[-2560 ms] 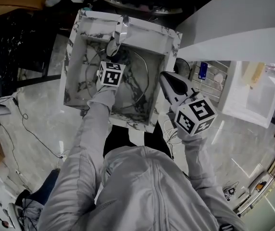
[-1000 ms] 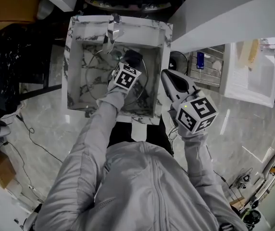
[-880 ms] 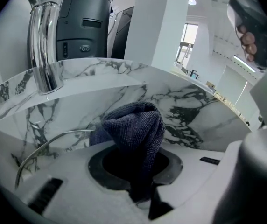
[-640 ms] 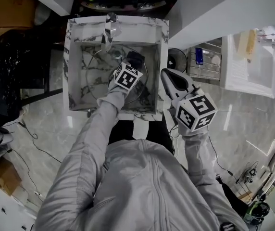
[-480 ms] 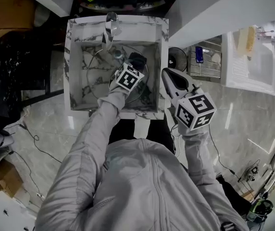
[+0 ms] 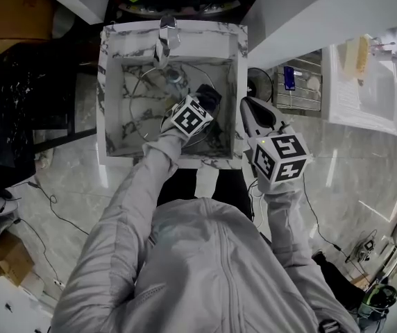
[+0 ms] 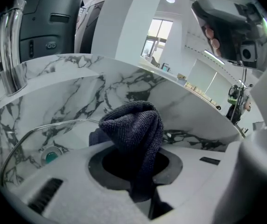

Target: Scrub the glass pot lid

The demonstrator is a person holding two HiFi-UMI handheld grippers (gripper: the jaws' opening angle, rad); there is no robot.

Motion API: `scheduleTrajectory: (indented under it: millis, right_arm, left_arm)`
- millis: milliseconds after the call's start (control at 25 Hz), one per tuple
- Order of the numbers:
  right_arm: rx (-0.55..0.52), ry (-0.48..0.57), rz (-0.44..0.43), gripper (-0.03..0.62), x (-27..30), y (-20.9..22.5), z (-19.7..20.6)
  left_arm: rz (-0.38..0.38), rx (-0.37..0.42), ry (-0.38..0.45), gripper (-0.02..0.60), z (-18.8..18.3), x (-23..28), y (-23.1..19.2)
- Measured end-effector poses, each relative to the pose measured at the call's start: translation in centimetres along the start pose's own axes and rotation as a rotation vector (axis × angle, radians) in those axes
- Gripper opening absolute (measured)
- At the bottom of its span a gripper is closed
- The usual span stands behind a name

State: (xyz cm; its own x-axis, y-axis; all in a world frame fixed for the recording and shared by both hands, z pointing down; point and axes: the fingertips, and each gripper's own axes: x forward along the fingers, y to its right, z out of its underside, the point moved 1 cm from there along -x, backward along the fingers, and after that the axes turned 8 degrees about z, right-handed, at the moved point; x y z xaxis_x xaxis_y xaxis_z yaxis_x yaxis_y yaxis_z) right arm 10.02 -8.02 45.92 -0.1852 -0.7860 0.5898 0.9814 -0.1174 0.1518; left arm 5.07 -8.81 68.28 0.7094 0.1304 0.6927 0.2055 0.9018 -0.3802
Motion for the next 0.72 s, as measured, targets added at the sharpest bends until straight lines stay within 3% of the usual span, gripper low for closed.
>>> scheduleTrajectory:
  millis: [720]
  right_arm:
    - [0.008, -0.010, -0.012, 0.031, 0.3, -0.9, 0.3]
  left_arm:
    - [0.210, 0.087, -0.129, 0.067, 2.7, -1.3, 5.1]
